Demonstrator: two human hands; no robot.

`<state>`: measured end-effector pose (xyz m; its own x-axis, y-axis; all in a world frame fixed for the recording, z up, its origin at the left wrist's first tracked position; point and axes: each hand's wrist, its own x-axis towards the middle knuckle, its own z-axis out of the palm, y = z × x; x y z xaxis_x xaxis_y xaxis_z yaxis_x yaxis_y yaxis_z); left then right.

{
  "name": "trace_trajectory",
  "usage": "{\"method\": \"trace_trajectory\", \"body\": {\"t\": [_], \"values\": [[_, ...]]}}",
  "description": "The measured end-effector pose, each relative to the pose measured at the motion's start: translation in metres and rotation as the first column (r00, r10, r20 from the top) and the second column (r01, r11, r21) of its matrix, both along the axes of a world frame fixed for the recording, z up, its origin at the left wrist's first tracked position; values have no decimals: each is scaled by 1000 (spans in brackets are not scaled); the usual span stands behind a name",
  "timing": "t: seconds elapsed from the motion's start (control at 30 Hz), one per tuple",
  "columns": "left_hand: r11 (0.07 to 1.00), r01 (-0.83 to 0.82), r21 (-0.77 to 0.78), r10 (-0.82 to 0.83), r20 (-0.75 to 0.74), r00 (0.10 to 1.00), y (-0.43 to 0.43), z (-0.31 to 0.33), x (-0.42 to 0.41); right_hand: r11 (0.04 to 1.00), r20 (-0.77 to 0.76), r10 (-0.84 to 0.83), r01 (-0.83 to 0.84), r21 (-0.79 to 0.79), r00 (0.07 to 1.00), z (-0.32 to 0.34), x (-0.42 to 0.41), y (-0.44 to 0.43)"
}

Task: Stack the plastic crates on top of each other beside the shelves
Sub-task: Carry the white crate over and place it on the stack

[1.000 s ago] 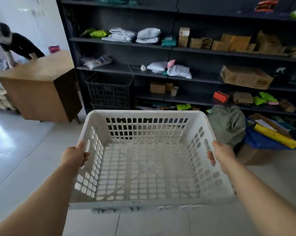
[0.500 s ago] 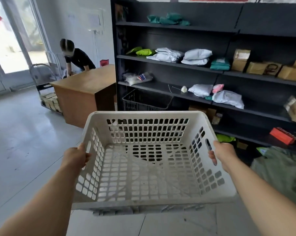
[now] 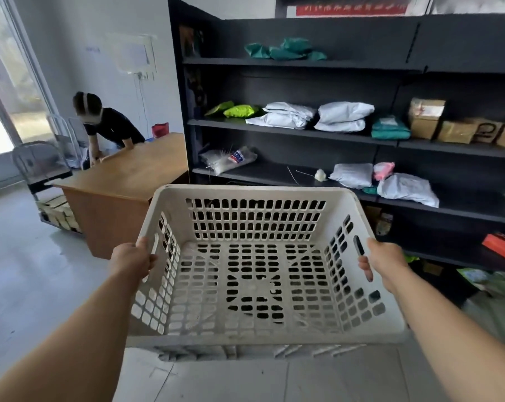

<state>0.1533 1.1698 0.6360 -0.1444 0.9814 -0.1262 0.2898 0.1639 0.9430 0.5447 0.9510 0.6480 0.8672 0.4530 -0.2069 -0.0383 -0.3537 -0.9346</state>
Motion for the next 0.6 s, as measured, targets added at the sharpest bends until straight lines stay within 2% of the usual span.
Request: {"method": "trace_trajectory", "body": {"t": [0.23,0.6], "values": [[999,42,35,-42,3,999,104,14,48,998,23,-39,38,41,999,10,40,84],[996,45,77,-47,20,999,239,22,155,997,70,-19,14,80,997,18,160,230]]}}
